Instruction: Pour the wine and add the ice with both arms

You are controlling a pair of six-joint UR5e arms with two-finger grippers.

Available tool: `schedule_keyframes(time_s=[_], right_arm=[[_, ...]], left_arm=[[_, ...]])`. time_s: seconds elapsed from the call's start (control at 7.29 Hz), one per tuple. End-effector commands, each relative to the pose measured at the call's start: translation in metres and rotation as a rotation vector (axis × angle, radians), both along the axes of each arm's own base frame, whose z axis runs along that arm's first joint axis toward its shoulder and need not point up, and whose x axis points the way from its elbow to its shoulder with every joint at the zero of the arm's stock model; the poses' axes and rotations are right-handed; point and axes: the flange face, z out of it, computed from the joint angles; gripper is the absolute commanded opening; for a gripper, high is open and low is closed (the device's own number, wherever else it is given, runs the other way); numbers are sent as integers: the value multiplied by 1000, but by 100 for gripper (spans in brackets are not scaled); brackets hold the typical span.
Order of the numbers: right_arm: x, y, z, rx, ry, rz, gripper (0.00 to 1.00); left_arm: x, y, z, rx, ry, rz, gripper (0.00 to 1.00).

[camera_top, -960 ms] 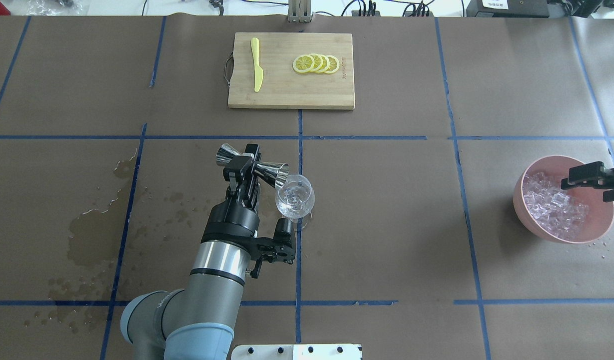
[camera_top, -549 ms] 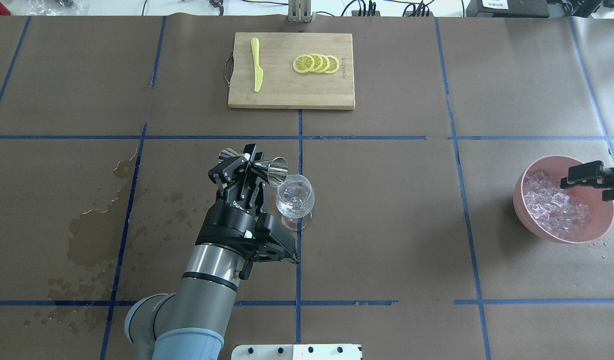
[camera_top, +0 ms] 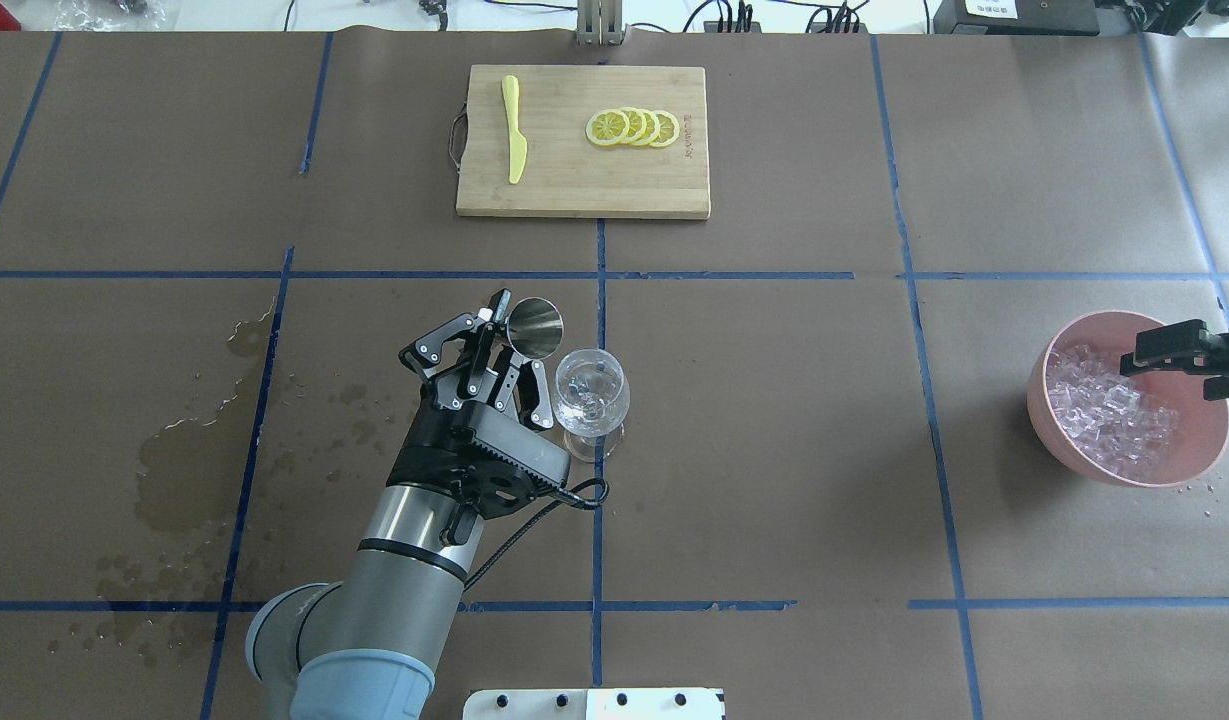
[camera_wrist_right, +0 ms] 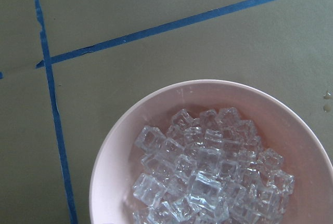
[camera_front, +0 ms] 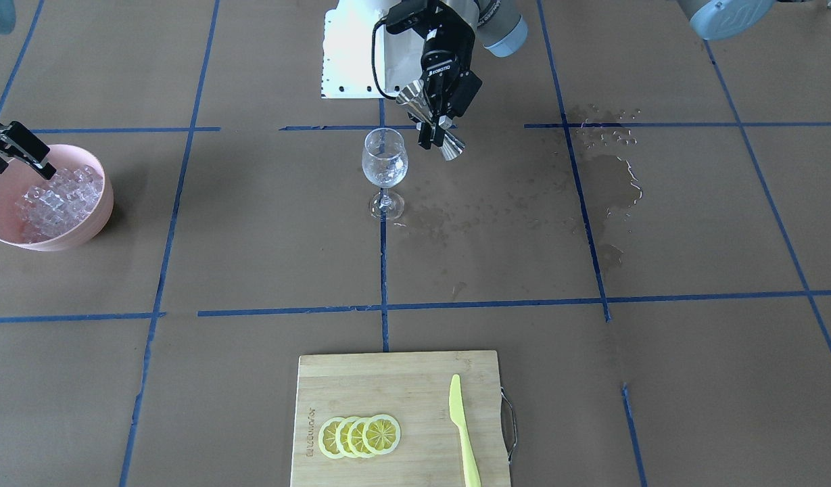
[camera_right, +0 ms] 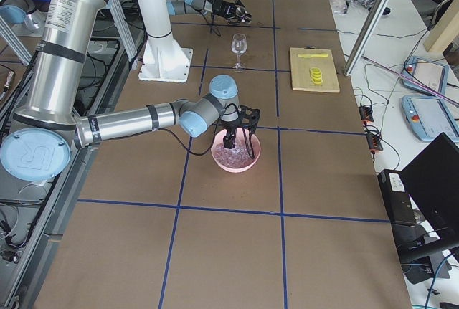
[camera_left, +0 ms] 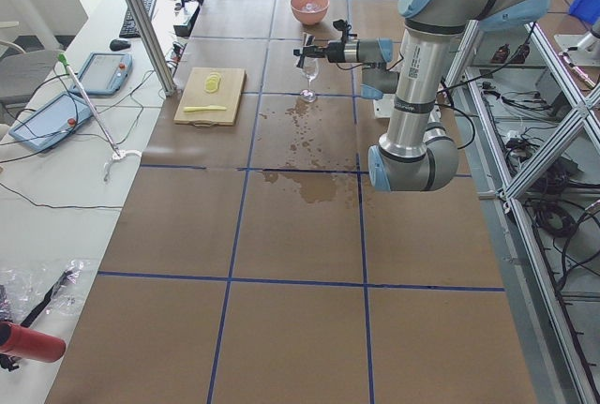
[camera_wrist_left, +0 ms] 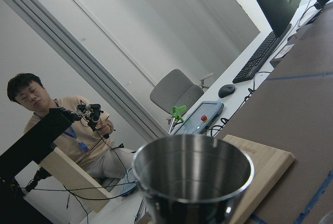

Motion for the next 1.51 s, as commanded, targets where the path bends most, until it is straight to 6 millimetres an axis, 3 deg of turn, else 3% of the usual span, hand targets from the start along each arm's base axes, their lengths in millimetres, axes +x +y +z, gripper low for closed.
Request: schedule_keyframes(time_s=[0.0, 0.27, 0.55, 0.69, 0.96, 1.1, 1.37], right_arm=[[0, 0, 0, 1, 1, 1, 100], [0, 0, 0, 1, 1, 1, 100], [0, -1, -2, 5, 1, 3, 100], [-1, -1, -1, 6, 3, 3, 100], [-4, -1, -1, 18, 21, 7, 100], [-19, 3, 3, 45, 69, 2, 100], [-28, 9, 9, 50, 97, -6, 100]], left_arm=[[1, -7, 4, -83, 231, 62, 0], [-14, -24, 49, -141, 280, 55, 0], [-34, -27, 50, -150, 362, 81, 0], [-50, -28, 65, -168, 421, 104, 0], [-90, -37, 105, -170, 432, 114, 0], [-109, -44, 131, -181, 429, 117, 0], [-144, -48, 175, -191, 416, 120, 0]])
